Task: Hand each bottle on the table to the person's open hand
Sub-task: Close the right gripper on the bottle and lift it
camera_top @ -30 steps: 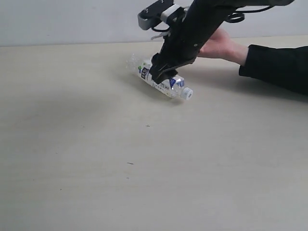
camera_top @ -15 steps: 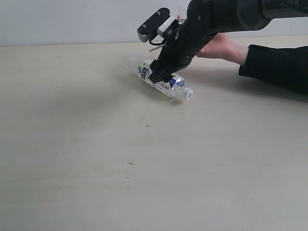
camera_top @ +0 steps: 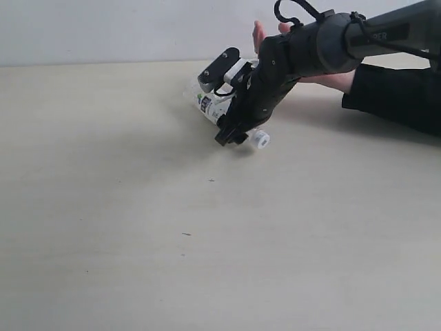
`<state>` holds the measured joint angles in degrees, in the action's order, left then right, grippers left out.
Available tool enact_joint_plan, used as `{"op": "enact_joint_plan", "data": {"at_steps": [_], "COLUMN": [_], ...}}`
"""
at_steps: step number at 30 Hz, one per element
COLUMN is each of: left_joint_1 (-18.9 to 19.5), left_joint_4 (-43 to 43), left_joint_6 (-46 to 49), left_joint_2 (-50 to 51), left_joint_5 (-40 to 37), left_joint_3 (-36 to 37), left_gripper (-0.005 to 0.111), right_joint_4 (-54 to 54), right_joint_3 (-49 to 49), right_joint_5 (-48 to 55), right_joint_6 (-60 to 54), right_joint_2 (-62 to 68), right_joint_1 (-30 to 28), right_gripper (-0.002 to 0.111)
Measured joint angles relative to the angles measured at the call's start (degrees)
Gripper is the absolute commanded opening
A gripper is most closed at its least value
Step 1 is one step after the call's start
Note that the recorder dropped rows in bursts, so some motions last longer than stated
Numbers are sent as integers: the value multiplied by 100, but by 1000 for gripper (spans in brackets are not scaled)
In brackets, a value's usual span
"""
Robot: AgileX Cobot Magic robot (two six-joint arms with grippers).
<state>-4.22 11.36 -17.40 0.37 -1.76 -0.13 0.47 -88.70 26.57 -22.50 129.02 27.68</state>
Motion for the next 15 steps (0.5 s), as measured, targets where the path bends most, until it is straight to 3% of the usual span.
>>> {"op": "enact_joint_plan", "data": {"at_steps": [1,3,4,5,15], "left_joint_1": [0,0,0,0,0], "left_joint_4": [0,0,0,0,0], "left_joint_6": [0,0,0,0,0], "left_joint_2": [0,0,0,0,0], "left_joint_5": [0,0,0,0,0], "left_joint_3": [0,0,0,0,0], "left_gripper": [0,0,0,0,0], "right_joint_4": [-47,61,112,181,242], "right_joint_3": [0,0,0,0,0], "right_joint_5": [0,14,45,165,795], "right_joint_6": [0,11,11,11,-11], "right_joint_2": [0,0,-24,-73,-884], "right_joint_1": [0,0,0,30,517], "right_gripper": [45,24,7,0,0]}}
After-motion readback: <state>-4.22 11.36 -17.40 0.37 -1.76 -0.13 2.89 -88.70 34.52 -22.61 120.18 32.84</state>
